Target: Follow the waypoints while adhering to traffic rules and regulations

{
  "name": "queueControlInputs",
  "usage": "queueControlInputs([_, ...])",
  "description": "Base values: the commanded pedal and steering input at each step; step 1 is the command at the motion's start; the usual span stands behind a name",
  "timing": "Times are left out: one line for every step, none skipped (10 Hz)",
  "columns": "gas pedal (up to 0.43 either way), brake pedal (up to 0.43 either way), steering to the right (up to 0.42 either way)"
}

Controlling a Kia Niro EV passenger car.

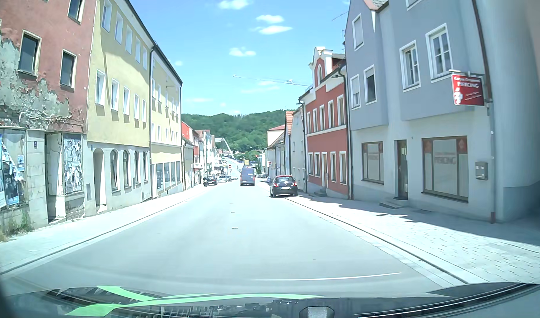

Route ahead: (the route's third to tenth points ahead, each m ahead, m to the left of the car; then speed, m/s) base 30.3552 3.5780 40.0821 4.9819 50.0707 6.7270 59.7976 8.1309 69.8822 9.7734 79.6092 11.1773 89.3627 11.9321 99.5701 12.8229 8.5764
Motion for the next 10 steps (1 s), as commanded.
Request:
queueControlInputs([0.000,0.000,-0.095])
queueControlInputs([0.000,0.000,-0.094])
queueControlInputs([0.000,0.000,-0.090])
queueControlInputs([0.000,0.000,-0.083])
queueControlInputs([0.000,0.000,-0.076])
queueControlInputs([0.000,0.000,-0.071])
queueControlInputs([0.000,0.000,-0.066])
queueControlInputs([0.000,0.000,-0.059])
queueControlInputs([0.000,0.000,-0.054])
queueControlInputs([0.000,0.000,-0.048])
